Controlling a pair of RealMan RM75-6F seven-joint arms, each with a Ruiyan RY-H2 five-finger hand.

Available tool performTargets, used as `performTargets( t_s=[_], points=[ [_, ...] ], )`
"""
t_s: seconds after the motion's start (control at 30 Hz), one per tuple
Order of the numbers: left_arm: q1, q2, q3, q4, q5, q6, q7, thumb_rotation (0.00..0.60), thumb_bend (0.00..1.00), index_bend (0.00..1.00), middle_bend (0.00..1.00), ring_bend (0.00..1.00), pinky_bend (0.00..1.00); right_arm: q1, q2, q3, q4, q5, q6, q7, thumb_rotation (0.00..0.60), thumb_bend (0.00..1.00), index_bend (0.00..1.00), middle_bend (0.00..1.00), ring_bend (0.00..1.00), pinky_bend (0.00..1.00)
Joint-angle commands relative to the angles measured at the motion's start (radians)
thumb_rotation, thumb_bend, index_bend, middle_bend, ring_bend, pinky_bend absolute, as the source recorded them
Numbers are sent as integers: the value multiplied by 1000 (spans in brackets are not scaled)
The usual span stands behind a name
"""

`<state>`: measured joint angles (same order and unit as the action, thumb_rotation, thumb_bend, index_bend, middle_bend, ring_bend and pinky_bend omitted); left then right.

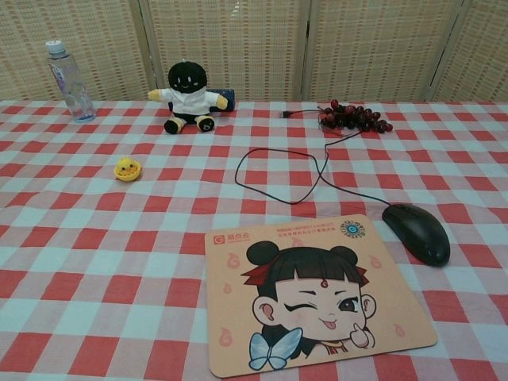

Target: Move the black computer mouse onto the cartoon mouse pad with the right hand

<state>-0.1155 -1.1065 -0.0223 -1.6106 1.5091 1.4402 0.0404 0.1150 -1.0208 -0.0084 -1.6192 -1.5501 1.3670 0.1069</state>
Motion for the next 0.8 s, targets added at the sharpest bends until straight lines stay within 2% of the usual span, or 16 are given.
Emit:
performTargets(
  t_s=[0.03,0.13,0.23,0.37,0.43,0.5,0.63,0.8],
  points=[
    [2,-8,-1,4,4,9,9,600,105,344,222,191,487,2,0,-3,-2,-2,-6,-3,600,0,115,187,105,318],
    [3,-12,-1,4,4,13,9,600,105,356,247,207,497,9,-1,-4,-4,3,-24,-10,600,0,128,221,127,344],
    [2,-13,-1,7,1,8,4,600,106,361,266,224,500,20,2,-1,-9,23,-51,-28,600,0,147,301,222,495],
    [1,-13,-1,7,-6,1,-7,600,105,362,284,240,502,47,9,2,-22,57,-116,-58,600,0,157,525,544,810],
    [0,-13,1,6,-4,-1,-9,600,105,363,290,245,503,70,13,3,-28,87,-172,-93,600,18,158,635,645,890],
    [0,-12,4,7,3,0,-5,600,105,363,291,246,504,95,15,7,-42,125,-229,-136,600,90,159,766,746,965],
    [5,-9,6,3,7,9,-12,600,105,363,294,248,505,141,11,15,-77,196,-321,-229,600,239,159,924,852,1000],
    [7,-3,6,1,1,7,-22,600,105,363,297,249,505,197,-9,16,-113,272,-414,-331,600,371,159,997,926,1000]
  ],
)
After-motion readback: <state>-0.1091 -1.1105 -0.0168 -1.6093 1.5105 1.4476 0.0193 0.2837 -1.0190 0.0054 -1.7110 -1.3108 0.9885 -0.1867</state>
